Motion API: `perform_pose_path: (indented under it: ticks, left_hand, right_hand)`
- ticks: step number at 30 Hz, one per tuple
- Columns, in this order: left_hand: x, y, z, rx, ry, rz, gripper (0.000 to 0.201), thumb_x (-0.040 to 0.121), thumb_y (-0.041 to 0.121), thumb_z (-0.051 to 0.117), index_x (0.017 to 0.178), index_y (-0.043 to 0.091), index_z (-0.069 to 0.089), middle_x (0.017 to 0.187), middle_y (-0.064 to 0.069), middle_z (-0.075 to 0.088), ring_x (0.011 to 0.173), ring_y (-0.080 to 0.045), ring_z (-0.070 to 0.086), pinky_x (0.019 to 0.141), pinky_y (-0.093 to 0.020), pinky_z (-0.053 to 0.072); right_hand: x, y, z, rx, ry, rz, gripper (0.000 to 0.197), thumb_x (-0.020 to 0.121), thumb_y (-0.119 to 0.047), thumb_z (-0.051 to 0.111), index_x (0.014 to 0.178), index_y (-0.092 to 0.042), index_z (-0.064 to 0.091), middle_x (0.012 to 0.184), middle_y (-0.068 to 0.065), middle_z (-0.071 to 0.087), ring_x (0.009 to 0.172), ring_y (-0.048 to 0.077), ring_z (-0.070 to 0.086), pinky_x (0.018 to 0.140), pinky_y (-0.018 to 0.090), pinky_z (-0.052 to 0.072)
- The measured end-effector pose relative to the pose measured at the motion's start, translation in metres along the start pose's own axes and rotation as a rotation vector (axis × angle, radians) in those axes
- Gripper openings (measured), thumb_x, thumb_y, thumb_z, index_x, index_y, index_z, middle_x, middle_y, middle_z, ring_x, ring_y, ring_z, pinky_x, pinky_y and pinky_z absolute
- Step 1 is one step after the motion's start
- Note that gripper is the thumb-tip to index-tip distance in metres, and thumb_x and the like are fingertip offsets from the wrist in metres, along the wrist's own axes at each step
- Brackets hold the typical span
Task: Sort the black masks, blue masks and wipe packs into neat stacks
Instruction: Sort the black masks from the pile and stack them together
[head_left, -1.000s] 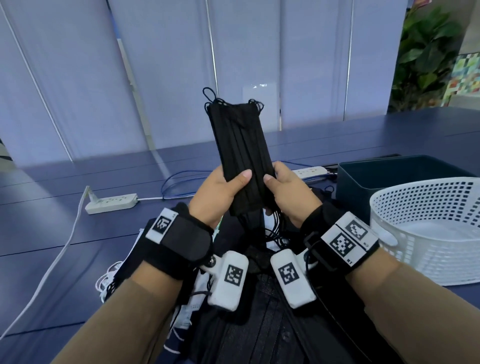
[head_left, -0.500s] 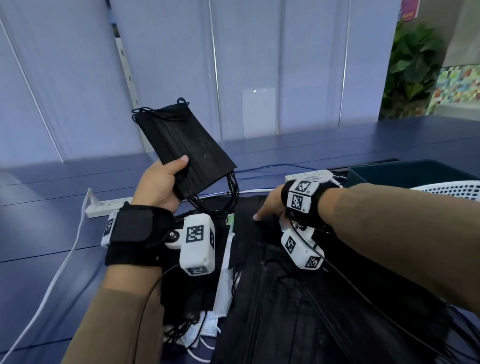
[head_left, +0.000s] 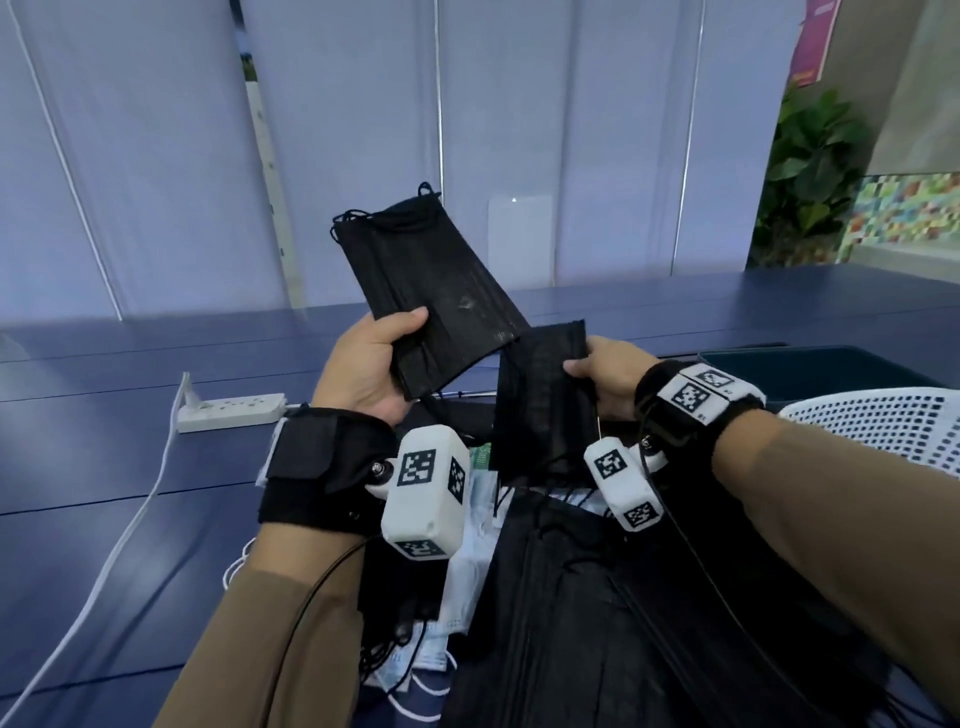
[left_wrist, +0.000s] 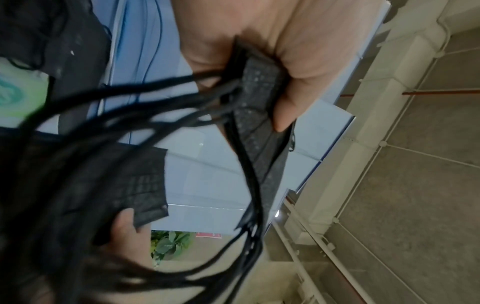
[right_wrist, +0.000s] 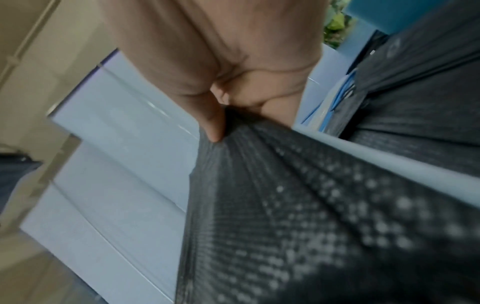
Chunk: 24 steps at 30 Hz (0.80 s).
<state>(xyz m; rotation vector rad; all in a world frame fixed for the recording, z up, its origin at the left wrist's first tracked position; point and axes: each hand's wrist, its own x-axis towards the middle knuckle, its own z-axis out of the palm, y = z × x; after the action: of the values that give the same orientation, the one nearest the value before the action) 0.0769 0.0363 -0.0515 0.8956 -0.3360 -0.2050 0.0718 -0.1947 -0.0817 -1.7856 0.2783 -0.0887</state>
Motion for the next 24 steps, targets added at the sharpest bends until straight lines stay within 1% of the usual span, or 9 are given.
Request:
perform_pose_path:
  ticks: [4,7,10,13,14,16,19,21,24]
  left_hand:
    - [-0.004,-0.016,0.016,0.050,-0.058,-0.039,0.031,0.095,0.009,0.047,0.121,-0.002,0.057,0.107,-0.014,0.069,0.089,-0.023,0.069,0.070,-0.035,0.059]
    - [-0.004,-0.039,0.033,0.192,-0.092,-0.066,0.026,0.096,0.016,0.049,0.115,0.003,0.061,0.105,-0.010,0.071,0.098,-0.023,0.068,0.084,-0.037,0.056]
    - [0.005,-0.059,0.047,0.328,-0.076,-0.043,0.019,0.094,0.016,0.054,0.109,0.010,0.064,0.108,-0.006,0.069,0.104,-0.022,0.065,0.094,-0.037,0.050]
    - [0.016,-0.061,0.062,0.313,-0.106,-0.053,0.021,0.093,0.015,0.054,0.111,0.008,0.063,0.108,-0.008,0.069,0.102,-0.022,0.065,0.092,-0.036,0.051]
    - [0.020,-0.059,0.068,0.314,-0.129,-0.038,0.025,0.094,0.014,0.054,0.116,0.006,0.061,0.111,-0.008,0.068,0.102,-0.022,0.065,0.091,-0.035,0.052]
    - [0.029,-0.053,0.081,0.356,-0.165,0.053,0.028,0.093,0.009,0.053,0.121,0.005,0.057,0.113,-0.008,0.066,0.102,-0.020,0.065,0.091,-0.034,0.052]
    - [0.036,-0.052,0.095,0.407,-0.156,0.248,0.038,0.086,0.000,0.060,0.121,0.009,0.050,0.116,-0.009,0.062,0.106,-0.022,0.061,0.096,-0.038,0.049]
    - [0.033,-0.062,0.093,0.453,-0.159,0.308,0.055,0.078,0.002,0.062,0.128,0.009,0.041,0.122,-0.010,0.058,0.111,-0.021,0.057,0.098,-0.039,0.047]
    - [0.028,-0.085,0.078,0.549,-0.178,0.281,0.081,0.080,-0.005,0.062,0.147,0.011,0.020,0.143,-0.011,0.043,0.124,-0.018,0.050,0.104,-0.032,0.043]
  right_hand:
    - [-0.021,-0.009,-0.016,0.255,-0.075,-0.121,0.033,0.101,-0.007,0.034,0.129,-0.012,0.049,0.112,0.007,0.062,0.092,0.020,0.061,0.077,0.037,0.053]
    - [-0.035,-0.019,-0.022,0.345,-0.189,-0.179,0.033,0.102,-0.012,0.032,0.130,-0.011,0.049,0.118,0.008,0.062,0.097,0.021,0.062,0.078,0.037,0.056]
    - [-0.040,-0.028,-0.025,0.363,-0.226,-0.235,0.032,0.101,-0.017,0.037,0.130,-0.008,0.050,0.116,0.011,0.063,0.095,0.022,0.062,0.070,0.032,0.057]
    - [-0.041,-0.038,-0.033,0.398,-0.195,-0.307,0.032,0.099,-0.018,0.042,0.129,-0.007,0.051,0.111,0.011,0.065,0.097,0.025,0.061,0.086,0.038,0.052]
    - [-0.039,-0.043,-0.037,0.424,-0.184,-0.331,0.032,0.099,-0.018,0.043,0.128,-0.006,0.051,0.111,0.011,0.065,0.096,0.023,0.063,0.086,0.037,0.053]
    - [-0.040,-0.055,-0.045,0.509,-0.170,-0.373,0.032,0.100,-0.025,0.041,0.120,-0.005,0.056,0.109,0.011,0.067,0.094,0.022,0.066,0.084,0.037,0.055]
    - [-0.044,-0.064,-0.052,0.582,-0.207,-0.400,0.046,0.099,-0.043,0.034,0.119,-0.008,0.058,0.116,0.012,0.065,0.105,0.023,0.065,0.096,0.041,0.050]
    - [-0.043,-0.056,-0.050,0.457,-0.158,-0.469,0.048,0.096,-0.038,0.045,0.133,-0.009,0.045,0.128,0.012,0.058,0.116,0.024,0.058,0.103,0.043,0.044]
    - [-0.041,-0.024,-0.047,0.102,0.032,-0.652,0.068,0.084,-0.016,0.058,0.144,-0.021,0.025,0.140,0.006,0.044,0.124,0.019,0.050,0.109,0.040,0.038]
